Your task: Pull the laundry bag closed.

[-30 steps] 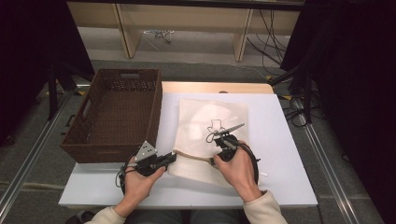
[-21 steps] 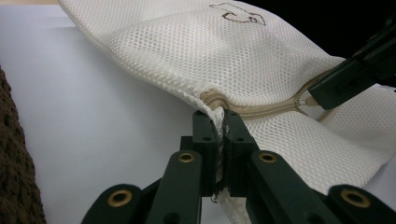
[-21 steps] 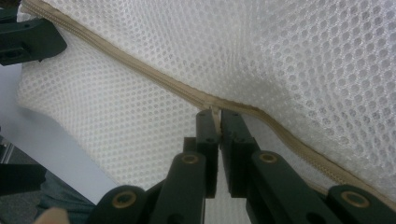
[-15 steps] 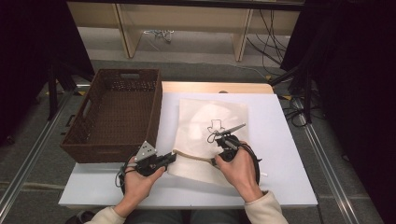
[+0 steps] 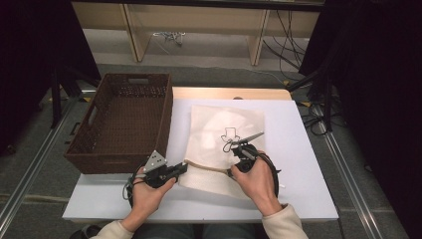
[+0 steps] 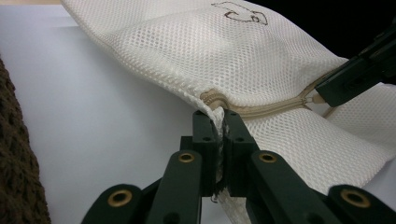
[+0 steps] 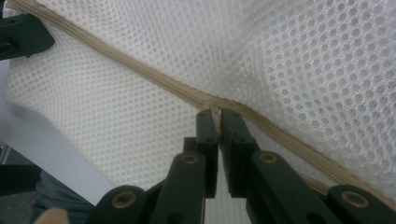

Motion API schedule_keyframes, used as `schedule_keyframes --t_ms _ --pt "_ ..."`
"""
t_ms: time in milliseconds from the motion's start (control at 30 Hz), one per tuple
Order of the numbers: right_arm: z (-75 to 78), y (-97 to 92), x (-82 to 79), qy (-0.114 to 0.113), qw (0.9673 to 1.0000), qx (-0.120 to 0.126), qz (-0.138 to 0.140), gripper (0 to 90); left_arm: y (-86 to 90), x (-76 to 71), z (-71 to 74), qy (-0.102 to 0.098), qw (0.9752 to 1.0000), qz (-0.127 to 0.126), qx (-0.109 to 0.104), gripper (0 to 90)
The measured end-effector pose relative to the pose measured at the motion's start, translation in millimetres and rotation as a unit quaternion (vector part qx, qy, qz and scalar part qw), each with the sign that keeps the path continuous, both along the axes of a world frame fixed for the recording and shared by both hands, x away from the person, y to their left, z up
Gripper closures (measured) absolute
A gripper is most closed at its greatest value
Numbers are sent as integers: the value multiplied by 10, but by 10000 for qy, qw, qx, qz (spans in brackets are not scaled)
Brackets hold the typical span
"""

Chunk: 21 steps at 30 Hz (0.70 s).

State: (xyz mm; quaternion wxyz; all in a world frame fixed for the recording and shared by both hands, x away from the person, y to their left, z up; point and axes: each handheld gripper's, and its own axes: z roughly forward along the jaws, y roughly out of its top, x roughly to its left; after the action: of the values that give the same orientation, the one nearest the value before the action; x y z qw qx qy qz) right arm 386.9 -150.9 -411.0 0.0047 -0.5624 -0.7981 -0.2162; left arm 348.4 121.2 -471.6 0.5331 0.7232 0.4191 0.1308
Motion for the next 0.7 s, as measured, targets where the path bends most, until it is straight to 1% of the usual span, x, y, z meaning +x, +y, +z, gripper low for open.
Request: schedule_keyframes --t_ms 33,67,100,167,200,233,300,333,367,400,433,467,500,533,567,600,700 --pt "1 -8 -1 40 10000 38 -36 874 0 0 -1 1 10000 2 4 854" --pt "5 -6 -3 62 10000 36 -58 874 4 2 2 -51 10000 -27 65 854" --pt "-1 -11 1 -6 10000 33 8 874 3 1 2 -35 10000 -17 47 853" --pt "4 -2 -2 38 10000 44 -25 874 0 -4 -1 11 10000 26 4 854" --pt "6 -2 -4 63 10000 36 -57 874 9 5 -1 -58 10000 -45 62 854" --pt "10 -2 -5 93 9999 48 -69 874 7 4 -1 -46 10000 -37 52 854" --pt "13 -4 -4 85 9999 40 -86 874 10 6 2 -49 10000 -32 54 854" --pt "0 -31 11 -69 10000 0 68 874 12 7 2 -47 10000 -32 49 854" --pt "9 -34 7 2 10000 -7 -15 874 13 6 2 -51 10000 -25 56 854" --pt "15 -35 2 -18 10000 29 -44 874 13 6 -1 -49 10000 -24 59 854" --pt "8 -59 14 -120 9999 23 47 874 12 7 -2 -50 10000 -23 56 854" --pt "13 -60 10 -120 9999 24 34 874 11 6 -1 -56 10000 -18 79 854" --pt "23 -38 -1 -27 10000 23 -68 874 10 5 -1 -56 9999 -17 81 854" --pt "42 -20 -13 166 9997 41 -167 874 9 5 -1 -57 9999 -17 82 854" --pt "21 -36 1 -2 10000 37 -30 874 9 5 -2 -54 9999 -17 83 853" --pt "13 -41 6 -53 10000 28 13 874 9 4 -3 -52 9999 -18 86 854" --pt "12 -45 7 -41 10000 27 7 874 9 4 -3 -51 10000 -22 81 854"
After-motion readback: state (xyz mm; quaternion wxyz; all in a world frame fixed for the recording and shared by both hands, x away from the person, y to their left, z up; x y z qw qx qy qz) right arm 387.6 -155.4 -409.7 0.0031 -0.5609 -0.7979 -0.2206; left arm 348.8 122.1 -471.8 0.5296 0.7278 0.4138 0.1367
